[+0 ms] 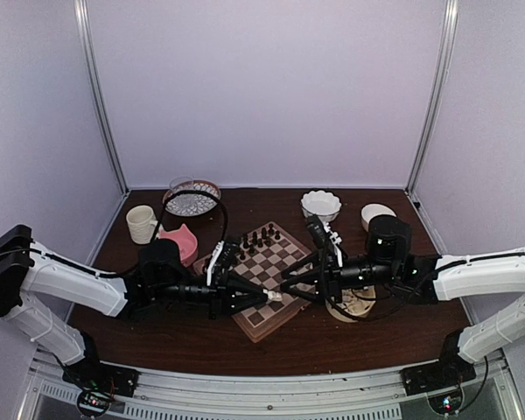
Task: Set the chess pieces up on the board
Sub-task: Pass from the left arm to the right, then place the knight at g1, then pick up the chess pile from the storage box.
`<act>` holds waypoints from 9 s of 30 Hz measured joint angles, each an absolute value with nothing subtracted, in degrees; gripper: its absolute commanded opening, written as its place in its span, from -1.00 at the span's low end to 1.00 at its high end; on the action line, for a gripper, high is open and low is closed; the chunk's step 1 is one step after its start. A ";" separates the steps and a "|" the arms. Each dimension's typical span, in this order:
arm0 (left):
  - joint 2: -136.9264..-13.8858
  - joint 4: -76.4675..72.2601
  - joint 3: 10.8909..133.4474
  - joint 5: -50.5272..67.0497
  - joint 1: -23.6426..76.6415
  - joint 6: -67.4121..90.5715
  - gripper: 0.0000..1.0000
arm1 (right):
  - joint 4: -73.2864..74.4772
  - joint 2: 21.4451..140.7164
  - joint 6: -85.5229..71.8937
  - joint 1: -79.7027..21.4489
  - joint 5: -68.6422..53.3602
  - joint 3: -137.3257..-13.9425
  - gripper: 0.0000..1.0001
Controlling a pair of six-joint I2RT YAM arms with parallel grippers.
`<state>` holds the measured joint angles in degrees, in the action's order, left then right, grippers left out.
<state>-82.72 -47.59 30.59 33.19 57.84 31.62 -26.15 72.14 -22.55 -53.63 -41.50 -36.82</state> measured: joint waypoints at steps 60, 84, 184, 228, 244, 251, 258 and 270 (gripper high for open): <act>-82.89 -56.80 26.17 24.29 57.69 34.63 0.50 | 5.50 68.36 -15.27 -54.41 -29.58 -49.56 -0.99; -75.13 -23.77 32.82 14.06 57.69 23.18 0.47 | 60.27 91.53 -12.73 -49.19 -3.38 -80.66 -1.00; -84.84 -27.27 37.36 0.93 59.35 24.97 0.44 | -17.26 87.57 -34.59 -42.15 -43.92 -49.89 -0.21; -89.06 -22.44 39.24 -0.93 61.56 18.98 0.44 | -30.39 85.60 -41.15 -33.50 -43.88 -41.69 0.19; -89.06 -22.33 39.24 -0.99 62.30 19.35 0.45 | -8.73 68.62 -34.70 -23.75 -32.36 -34.24 0.93; -89.08 -21.91 39.42 -1.23 62.37 19.33 0.45 | 12.75 60.88 -26.98 -23.75 -26.59 -40.91 0.48; -89.12 -21.63 40.32 -1.43 62.37 18.76 0.44 | 27.90 60.71 -20.67 -24.08 -22.63 -43.40 -0.10; -89.17 -20.49 40.80 -1.41 62.76 18.48 0.43 | 34.57 72.58 -16.21 -31.18 -15.05 -46.94 -0.27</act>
<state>-89.17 -20.49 40.80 -1.41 62.76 18.48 34.57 72.58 -16.21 -31.18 -15.05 -46.94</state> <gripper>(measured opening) 0.716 0.379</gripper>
